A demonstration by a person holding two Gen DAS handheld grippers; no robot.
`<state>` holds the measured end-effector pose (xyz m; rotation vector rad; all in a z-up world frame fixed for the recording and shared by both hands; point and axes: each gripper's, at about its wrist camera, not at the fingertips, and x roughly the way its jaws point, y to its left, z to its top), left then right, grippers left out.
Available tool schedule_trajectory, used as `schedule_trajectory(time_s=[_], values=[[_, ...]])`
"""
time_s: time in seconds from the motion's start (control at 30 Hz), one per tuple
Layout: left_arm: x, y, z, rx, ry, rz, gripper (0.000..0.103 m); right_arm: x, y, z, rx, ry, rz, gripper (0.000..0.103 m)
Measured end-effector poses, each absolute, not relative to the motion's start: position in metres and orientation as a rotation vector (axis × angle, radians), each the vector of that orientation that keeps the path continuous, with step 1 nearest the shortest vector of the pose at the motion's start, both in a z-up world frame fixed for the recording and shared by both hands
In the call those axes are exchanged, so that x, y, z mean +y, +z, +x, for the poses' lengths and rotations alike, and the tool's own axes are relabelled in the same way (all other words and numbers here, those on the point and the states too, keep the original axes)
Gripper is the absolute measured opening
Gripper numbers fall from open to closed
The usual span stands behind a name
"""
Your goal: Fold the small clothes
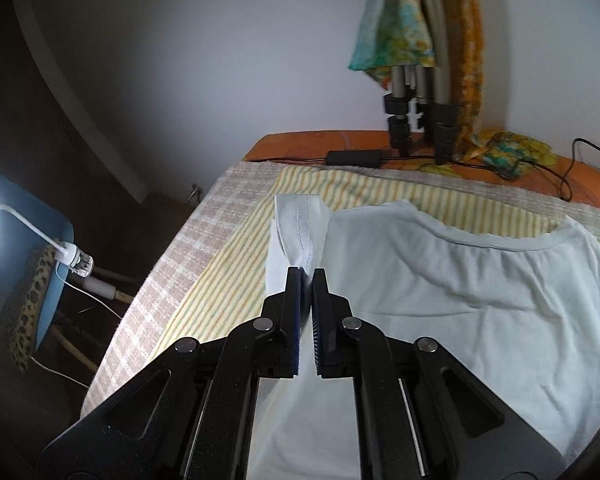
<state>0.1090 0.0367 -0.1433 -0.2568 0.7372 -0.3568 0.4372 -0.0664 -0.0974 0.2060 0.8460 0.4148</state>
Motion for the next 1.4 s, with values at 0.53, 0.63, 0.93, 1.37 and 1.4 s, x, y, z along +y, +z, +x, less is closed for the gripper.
schedule_trajectory(time_s=[0.53,0.63,0.93,1.37,1.4], values=[[-0.032,-0.161,0.117,0.830,-0.443,-0.088,0.013,-0.153,-0.147,0.430,0.916,0.175,0.245,0.006],[-0.033,-0.157,0.111,0.819,-0.437,-0.082,0.020,-0.156,-0.143,0.430,0.946,0.158,0.220,0.029],[0.000,-0.140,0.084,0.769,-0.371,-0.099,0.024,-0.200,-0.093,0.393,0.868,0.162,0.290,0.047],[0.003,-0.119,0.055,0.683,-0.373,-0.053,0.038,-0.289,-0.038,0.270,0.762,0.209,0.337,0.055],[-0.005,-0.118,0.054,0.679,-0.390,-0.045,0.038,-0.298,-0.036,0.260,0.758,0.206,0.343,0.056]])
